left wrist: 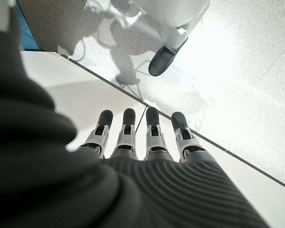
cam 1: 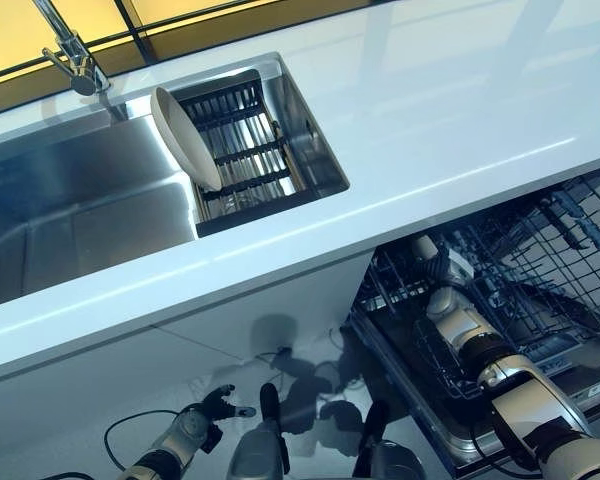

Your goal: Take plates into dishwasher

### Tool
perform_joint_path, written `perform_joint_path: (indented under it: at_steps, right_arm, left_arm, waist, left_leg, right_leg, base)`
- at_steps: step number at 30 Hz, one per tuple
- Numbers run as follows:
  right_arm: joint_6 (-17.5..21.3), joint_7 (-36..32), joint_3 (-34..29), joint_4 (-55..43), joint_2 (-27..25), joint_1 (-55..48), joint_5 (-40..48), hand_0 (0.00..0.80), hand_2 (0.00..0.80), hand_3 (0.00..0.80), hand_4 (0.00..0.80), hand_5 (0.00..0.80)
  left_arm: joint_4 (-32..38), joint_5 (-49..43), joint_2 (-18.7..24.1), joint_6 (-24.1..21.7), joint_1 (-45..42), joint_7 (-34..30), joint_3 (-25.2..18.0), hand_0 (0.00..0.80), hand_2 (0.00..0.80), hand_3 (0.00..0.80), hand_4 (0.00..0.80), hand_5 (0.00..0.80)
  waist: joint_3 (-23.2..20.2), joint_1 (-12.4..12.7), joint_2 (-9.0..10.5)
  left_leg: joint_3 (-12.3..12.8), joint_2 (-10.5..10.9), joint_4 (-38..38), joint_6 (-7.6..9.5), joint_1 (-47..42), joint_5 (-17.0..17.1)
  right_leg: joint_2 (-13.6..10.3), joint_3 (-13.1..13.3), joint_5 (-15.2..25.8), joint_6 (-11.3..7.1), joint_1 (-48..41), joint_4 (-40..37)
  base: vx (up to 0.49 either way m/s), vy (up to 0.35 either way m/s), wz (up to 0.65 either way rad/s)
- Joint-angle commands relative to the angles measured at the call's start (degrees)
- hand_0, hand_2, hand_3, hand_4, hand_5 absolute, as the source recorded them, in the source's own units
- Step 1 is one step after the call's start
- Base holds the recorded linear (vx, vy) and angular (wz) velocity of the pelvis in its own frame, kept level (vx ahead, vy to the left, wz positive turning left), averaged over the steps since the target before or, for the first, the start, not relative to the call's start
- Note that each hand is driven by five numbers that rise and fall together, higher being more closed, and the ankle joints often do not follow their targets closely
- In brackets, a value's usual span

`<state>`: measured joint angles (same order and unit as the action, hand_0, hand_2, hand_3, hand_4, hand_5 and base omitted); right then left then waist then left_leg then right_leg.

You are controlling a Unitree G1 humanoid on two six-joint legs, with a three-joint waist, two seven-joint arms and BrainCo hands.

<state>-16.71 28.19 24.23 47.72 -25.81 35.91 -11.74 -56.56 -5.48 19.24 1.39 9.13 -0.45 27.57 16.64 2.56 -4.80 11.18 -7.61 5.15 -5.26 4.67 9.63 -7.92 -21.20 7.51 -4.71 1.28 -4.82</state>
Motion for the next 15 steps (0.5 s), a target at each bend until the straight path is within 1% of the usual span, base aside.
perform_joint_path:
  at_steps: [1, 9, 15]
  right_arm:
    - [-5.2, -3.1, -0.7, 9.1, -0.1, -2.3, 2.6, 0.800, 0.800, 0.800, 0.800, 0.800]
    - [-4.3, -3.4, -1.3, 11.4, 0.2, -2.1, 3.4, 0.800, 0.800, 0.800, 0.800, 0.800]
    - [-2.5, -4.5, -1.8, 13.2, -0.8, -1.0, 4.4, 0.800, 0.800, 0.800, 0.800, 0.800]
  left_arm:
    - [0.2, -0.4, 1.8, -0.5, 4.8, 0.2, 2.2, 0.000, 0.000, 0.000, 0.000, 0.000]
    - [-0.2, -0.2, 1.8, -0.4, 5.9, 0.7, 2.3, 0.000, 0.000, 0.000, 0.000, 0.000]
    - [-0.7, 0.6, 1.8, -1.1, 6.6, 0.8, 2.2, 0.000, 0.000, 0.000, 0.000, 0.000]
  waist:
    - [3.1, 1.7, 0.15]
    - [3.6, 1.6, -0.26]
    - [4.3, 1.8, -1.57]
  left_leg:
    - [-0.7, 3.6, -0.1, 1.47, 0.9, -3.6]
    - [-0.7, 4.0, -0.1, 1.69, 1.2, -3.6]
    - [-1.0, 4.3, -0.1, 1.61, 2.0, -3.4]
  right_leg:
    - [-2.2, 1.8, -7.5, -1.27, 2.8, 10.6]
    - [-2.4, 1.9, -7.2, -1.33, 3.5, 10.7]
    - [-2.9, 1.4, -7.5, -1.27, 4.5, 11.5]
  base:
    - [0.000, 0.000, 0.00]
    - [-0.029, -0.010, 0.00]
    - [-0.045, -0.006, 0.00]
